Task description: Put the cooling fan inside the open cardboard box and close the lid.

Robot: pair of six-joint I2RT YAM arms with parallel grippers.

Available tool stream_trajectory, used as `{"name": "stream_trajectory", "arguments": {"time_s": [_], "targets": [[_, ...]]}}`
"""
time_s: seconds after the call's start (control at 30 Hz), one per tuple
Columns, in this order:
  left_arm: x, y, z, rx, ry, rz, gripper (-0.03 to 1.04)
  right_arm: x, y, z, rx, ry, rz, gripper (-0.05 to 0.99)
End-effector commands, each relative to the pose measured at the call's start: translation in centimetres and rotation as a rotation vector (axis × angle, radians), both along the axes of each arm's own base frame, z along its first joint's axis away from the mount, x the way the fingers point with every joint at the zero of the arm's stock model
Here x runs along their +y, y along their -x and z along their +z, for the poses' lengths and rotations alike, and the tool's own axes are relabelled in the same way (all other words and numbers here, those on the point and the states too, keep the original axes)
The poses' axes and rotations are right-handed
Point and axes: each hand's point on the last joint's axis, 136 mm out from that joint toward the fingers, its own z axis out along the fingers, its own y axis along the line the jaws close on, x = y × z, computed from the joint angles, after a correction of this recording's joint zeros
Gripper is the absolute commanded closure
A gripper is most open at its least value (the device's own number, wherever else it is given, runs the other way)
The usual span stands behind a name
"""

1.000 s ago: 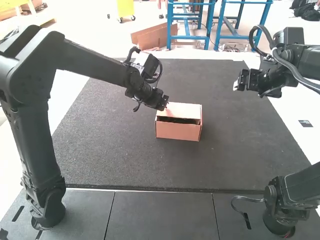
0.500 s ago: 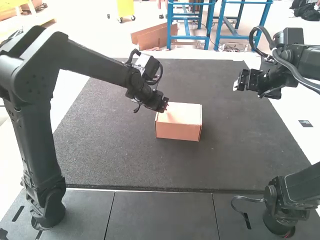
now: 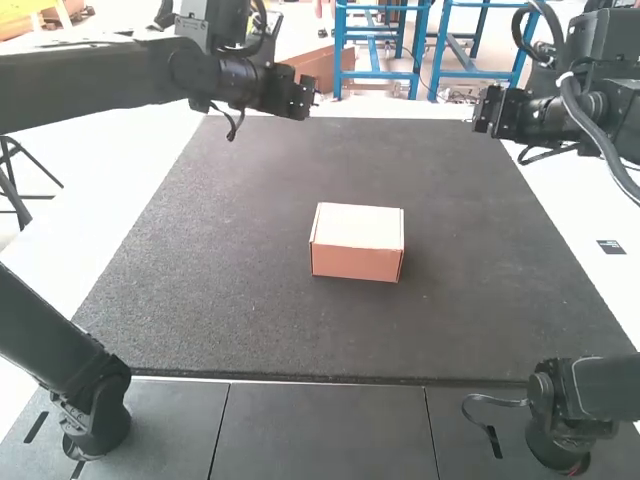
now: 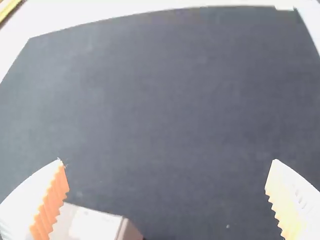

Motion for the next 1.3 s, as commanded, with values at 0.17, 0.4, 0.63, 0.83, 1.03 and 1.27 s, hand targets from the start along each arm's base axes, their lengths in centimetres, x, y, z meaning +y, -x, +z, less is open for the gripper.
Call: {"name": "stream_trajectory", "arguments": {"time_s": [0.17, 0.4, 0.63, 0.83, 1.03, 1.27], "targets": [[5.7, 3.2, 3.3, -0.282, 0.068, 0.156, 0.06, 0.0, 2.4, 0.3, -0.141, 0.034, 0.017, 0.08], [8.9, 9.3, 2.8, -0.47, 0.178, 0.16, 0.05, -1.0, 5.0, -0.3, -0.211, 0.055, -0.022, 0.07], [11.1, 13.4, -0.9, -0.503, 0.203, 0.169, 0.05, -2.3, 7.4, -2.3, -0.283, 0.131, -0.066, 0.03], [12.6, 15.9, -3.1, -0.549, 0.231, 0.19, 0.05, -2.9, 9.8, -3.2, -0.391, 0.121, -0.096, 0.03], [14.0, 17.1, -5.5, -0.591, 0.25, 0.235, 0.06, -3.7, 11.4, -4.2, -0.494, 0.114, -0.14, 0.03], [14.3, 17.2, -7.7, -0.585, 0.246, 0.253, 0.07, -4.2, 12.0, -7.5, -0.501, 0.118, -0.168, 0.03]]}}
